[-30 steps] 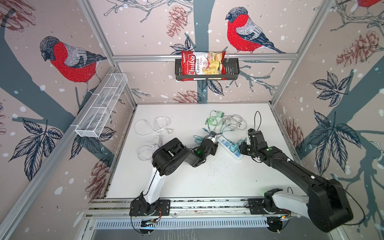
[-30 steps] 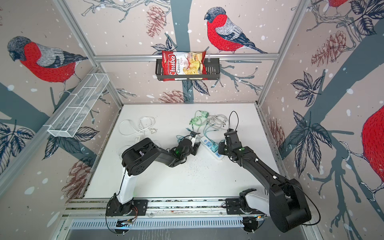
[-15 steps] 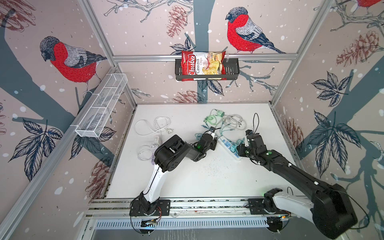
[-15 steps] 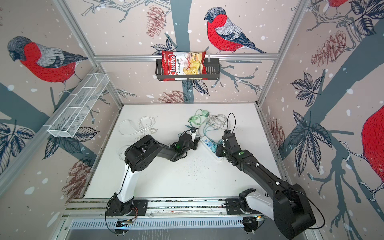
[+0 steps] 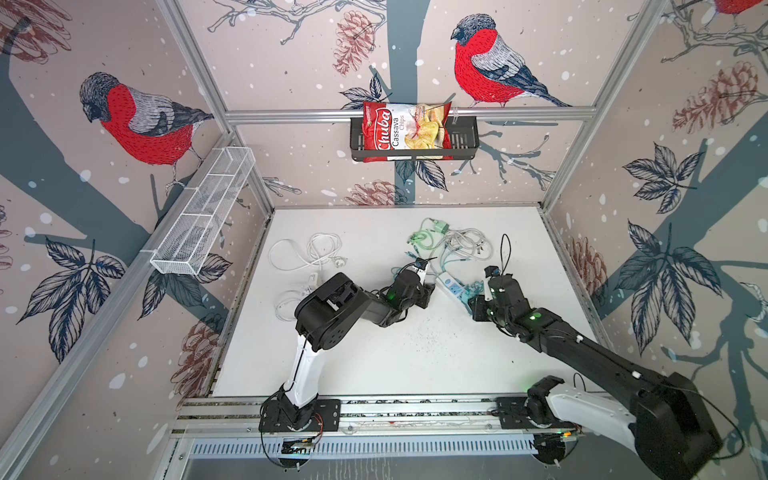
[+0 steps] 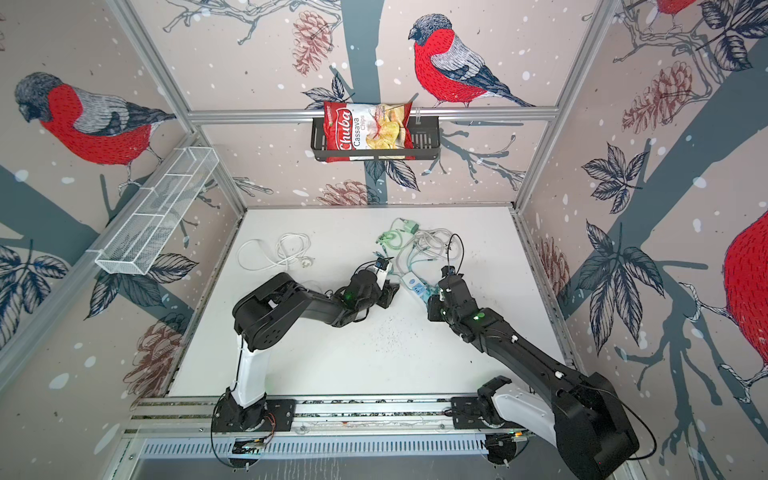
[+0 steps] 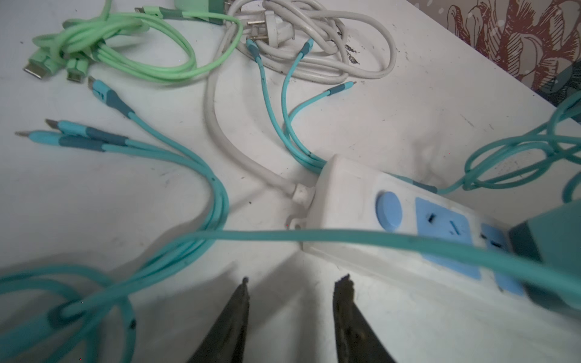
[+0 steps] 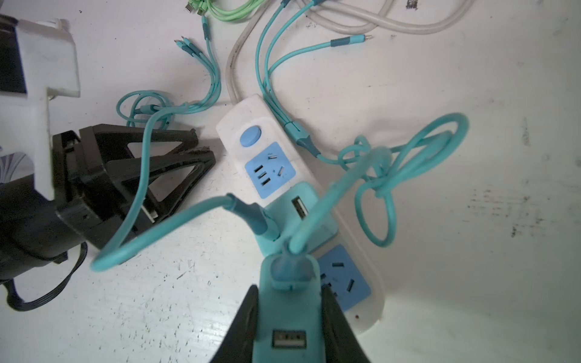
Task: Insert the plug
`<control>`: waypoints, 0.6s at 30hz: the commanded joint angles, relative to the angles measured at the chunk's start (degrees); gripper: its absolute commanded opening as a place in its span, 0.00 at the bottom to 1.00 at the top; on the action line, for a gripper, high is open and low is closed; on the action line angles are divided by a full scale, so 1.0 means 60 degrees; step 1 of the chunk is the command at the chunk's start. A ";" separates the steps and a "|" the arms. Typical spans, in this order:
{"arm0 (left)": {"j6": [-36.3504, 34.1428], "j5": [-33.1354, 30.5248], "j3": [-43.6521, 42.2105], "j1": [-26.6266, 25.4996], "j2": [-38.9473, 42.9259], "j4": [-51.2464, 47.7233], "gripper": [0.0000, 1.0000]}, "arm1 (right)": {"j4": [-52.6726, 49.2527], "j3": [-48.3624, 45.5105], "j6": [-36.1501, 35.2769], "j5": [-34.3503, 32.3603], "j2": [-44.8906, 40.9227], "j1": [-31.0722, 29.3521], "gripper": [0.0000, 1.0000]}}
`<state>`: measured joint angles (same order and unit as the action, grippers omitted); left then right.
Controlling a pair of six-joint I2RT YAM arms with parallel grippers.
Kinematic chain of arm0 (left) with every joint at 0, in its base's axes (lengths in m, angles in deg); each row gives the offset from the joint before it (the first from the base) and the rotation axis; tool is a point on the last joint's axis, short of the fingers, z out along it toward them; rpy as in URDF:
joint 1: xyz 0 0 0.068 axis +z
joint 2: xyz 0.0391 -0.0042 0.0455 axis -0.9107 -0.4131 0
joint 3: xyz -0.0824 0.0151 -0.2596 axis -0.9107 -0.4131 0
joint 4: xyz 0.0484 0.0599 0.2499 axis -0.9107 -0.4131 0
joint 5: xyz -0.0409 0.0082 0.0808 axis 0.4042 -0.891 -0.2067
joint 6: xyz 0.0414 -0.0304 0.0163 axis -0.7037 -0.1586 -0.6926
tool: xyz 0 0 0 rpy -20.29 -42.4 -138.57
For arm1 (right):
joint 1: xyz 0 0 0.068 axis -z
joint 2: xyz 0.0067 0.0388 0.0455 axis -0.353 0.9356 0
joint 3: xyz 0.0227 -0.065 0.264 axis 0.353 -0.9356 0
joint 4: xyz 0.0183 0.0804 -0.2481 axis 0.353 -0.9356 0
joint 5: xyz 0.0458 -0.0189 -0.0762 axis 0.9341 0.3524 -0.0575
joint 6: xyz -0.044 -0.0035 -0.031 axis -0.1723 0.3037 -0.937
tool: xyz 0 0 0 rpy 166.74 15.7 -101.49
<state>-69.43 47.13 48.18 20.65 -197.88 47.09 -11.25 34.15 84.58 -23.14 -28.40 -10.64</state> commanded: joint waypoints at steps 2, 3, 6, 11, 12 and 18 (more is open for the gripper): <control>0.0388 0.0625 -0.0158 -0.0089 0.0033 -0.0681 0.43 | 0.0075 0.0043 0.0103 -0.0683 -0.0138 -0.0207 0.18; 0.0369 0.0657 -0.0140 -0.0132 0.0060 -0.0781 0.43 | -0.0009 0.0068 0.0140 -0.0922 -0.0166 -0.0270 0.17; 0.0304 0.0812 0.0024 -0.0238 0.0091 -0.1091 0.43 | -0.0084 0.0033 0.0239 -0.1494 -0.0253 -0.0474 0.16; 0.0348 0.0906 0.0279 -0.0429 0.0005 -0.1645 0.41 | -0.0401 0.0108 0.0545 -0.1986 -0.0194 -0.0524 0.17; 0.0465 0.0923 0.0319 -0.0453 -0.0035 -0.1744 0.41 | -0.0443 0.0130 0.0597 -0.1961 -0.0150 -0.0538 0.17; 0.0937 0.0623 0.0828 -0.0426 -0.0592 -0.2331 0.41 | -0.0283 -0.0073 0.0726 -0.1808 -0.0146 -0.0517 0.18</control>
<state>-66.13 51.09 52.27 17.98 -199.44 42.96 -13.55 34.09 87.66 -33.20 -29.25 -13.74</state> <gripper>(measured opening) 0.407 0.286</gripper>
